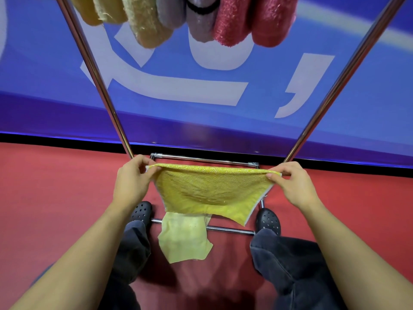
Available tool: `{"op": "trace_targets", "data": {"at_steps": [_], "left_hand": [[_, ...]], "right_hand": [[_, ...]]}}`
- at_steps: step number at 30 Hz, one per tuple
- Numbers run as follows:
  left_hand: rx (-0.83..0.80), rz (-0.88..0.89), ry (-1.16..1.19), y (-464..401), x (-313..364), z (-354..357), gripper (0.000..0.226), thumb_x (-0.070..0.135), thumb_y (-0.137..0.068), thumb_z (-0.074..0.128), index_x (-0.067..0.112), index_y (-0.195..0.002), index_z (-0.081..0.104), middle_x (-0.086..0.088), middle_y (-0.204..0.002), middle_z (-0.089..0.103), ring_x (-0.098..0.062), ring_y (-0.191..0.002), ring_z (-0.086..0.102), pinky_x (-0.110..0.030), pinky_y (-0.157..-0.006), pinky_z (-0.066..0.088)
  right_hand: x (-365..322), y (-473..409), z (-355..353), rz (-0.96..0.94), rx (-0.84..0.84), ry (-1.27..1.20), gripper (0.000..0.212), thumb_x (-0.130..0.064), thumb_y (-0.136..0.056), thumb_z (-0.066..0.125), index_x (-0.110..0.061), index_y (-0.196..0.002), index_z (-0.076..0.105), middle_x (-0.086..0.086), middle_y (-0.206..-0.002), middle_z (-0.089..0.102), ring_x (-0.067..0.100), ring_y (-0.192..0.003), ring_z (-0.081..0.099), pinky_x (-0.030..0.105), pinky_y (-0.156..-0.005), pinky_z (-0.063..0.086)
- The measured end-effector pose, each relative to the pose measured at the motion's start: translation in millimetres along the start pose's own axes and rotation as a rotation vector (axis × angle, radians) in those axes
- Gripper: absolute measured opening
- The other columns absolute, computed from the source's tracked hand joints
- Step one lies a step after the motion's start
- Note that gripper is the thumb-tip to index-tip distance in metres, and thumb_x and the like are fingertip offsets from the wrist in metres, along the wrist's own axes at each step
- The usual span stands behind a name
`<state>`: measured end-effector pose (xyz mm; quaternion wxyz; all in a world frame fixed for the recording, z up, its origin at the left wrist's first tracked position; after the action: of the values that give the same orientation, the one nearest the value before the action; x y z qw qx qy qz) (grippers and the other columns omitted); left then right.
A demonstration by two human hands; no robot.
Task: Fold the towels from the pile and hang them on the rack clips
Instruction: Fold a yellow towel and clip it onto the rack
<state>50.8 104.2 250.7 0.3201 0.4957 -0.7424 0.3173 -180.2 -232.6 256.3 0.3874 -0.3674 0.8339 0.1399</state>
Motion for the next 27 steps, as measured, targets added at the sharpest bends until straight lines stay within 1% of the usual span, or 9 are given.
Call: {"op": "trace_targets", "data": {"at_steps": [2,4,7,9,11,16,19,22,27], "left_hand": [[-0.021,-0.03,0.092,-1,2,-1,0.017,0.018,-0.084,0.082,0.025,-0.078,0.067,0.003,-0.076,0.069,-0.003,-0.066,0.058,-0.012,-0.063,0.044],[-0.018,-0.056,0.22,-2,6,-2,0.012,0.015,-0.083,0.083,0.019,-0.082,0.071,-0.001,-0.075,0.069,-0.007,-0.067,0.059,-0.01,-0.06,0.045],[-0.016,-0.108,0.359,-3,5,-3,0.01,0.018,-0.081,0.085,0.017,-0.085,0.076,-0.008,-0.078,0.073,-0.017,-0.074,0.064,-0.026,-0.072,0.057],[-0.029,-0.159,0.435,-4,1,-3,0.009,0.022,-0.08,0.086,0.02,-0.077,0.077,-0.013,-0.079,0.074,-0.019,-0.075,0.063,-0.047,-0.083,0.059],[-0.034,-0.186,0.499,-4,-1,-3,0.009,0.023,-0.081,0.085,0.024,-0.075,0.079,-0.011,-0.08,0.074,-0.02,-0.077,0.063,-0.058,-0.09,0.056],[-0.029,-0.199,0.614,-5,2,0,0.006,0.015,-0.093,0.073,0.02,-0.091,0.076,0.005,-0.081,0.077,-0.019,-0.084,0.067,-0.053,-0.094,0.055],[-0.003,-0.207,0.664,-6,1,0,0.012,0.015,-0.097,0.069,0.022,-0.089,0.076,0.001,-0.079,0.072,-0.026,-0.081,0.057,-0.052,-0.078,0.049],[0.023,-0.212,0.674,-7,2,-1,0.01,0.018,-0.097,0.069,0.021,-0.09,0.074,-0.005,-0.082,0.069,-0.026,-0.081,0.056,-0.05,-0.075,0.046],[0.077,-0.275,0.683,-7,2,0,0.006,0.021,-0.091,0.076,0.015,-0.09,0.076,-0.002,-0.081,0.074,-0.021,-0.078,0.065,-0.045,-0.079,0.055]], "right_hand": [[1,0,-3,-0.004,-0.015,-0.032,0.003,-0.022,-0.089,0.076,-0.022,-0.092,0.076,-0.006,-0.121,0.058,0.009,-0.109,0.055,0.004,-0.088,0.032],[3,0,-3,0.015,-0.03,-0.07,0.009,-0.026,-0.091,0.075,-0.02,-0.098,0.077,-0.009,-0.121,0.064,0.008,-0.11,0.059,0.021,-0.096,0.038],[3,1,-3,0.088,-0.036,-0.193,0.012,-0.025,-0.091,0.075,-0.016,-0.098,0.075,-0.003,-0.094,0.076,0.007,-0.081,0.07,0.034,-0.087,0.055],[2,2,-4,0.107,-0.003,-0.267,0.015,-0.022,-0.089,0.078,-0.009,-0.095,0.075,0.003,-0.08,0.074,0.001,-0.06,0.064,0.026,-0.069,0.055],[1,2,-6,0.128,0.04,-0.338,0.02,-0.022,-0.085,0.081,-0.005,-0.092,0.075,0.01,-0.076,0.073,0.001,-0.051,0.06,0.015,-0.057,0.051],[1,0,-5,0.235,0.099,-0.626,0.023,-0.02,-0.079,0.084,-0.004,-0.093,0.076,0.009,-0.086,0.076,0.013,-0.075,0.073,0.023,-0.079,0.062],[-7,1,-2,0.25,0.09,-0.775,0.043,-0.034,-0.063,0.083,-0.006,-0.093,0.073,-0.002,-0.082,0.076,0.01,-0.08,0.074,0.017,-0.077,0.059],[-10,1,0,0.26,0.114,-0.82,0.053,-0.042,-0.058,0.082,-0.006,-0.096,0.073,-0.005,-0.08,0.075,0.007,-0.08,0.072,0.017,-0.077,0.057],[-9,1,3,0.281,0.112,-0.781,0.012,-0.015,-0.094,0.069,-0.008,-0.103,0.074,-0.005,-0.084,0.078,0.004,-0.078,0.073,0.015,-0.07,0.056]]}}
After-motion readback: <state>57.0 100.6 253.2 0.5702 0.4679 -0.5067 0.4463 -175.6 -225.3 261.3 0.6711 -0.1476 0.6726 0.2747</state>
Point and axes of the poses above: each hand's wrist, its own y-axis away from the middle knuckle, its own z-axis out of the palm, x = y × z, the point moved 1 cm from there along -y, towards the middle knuckle
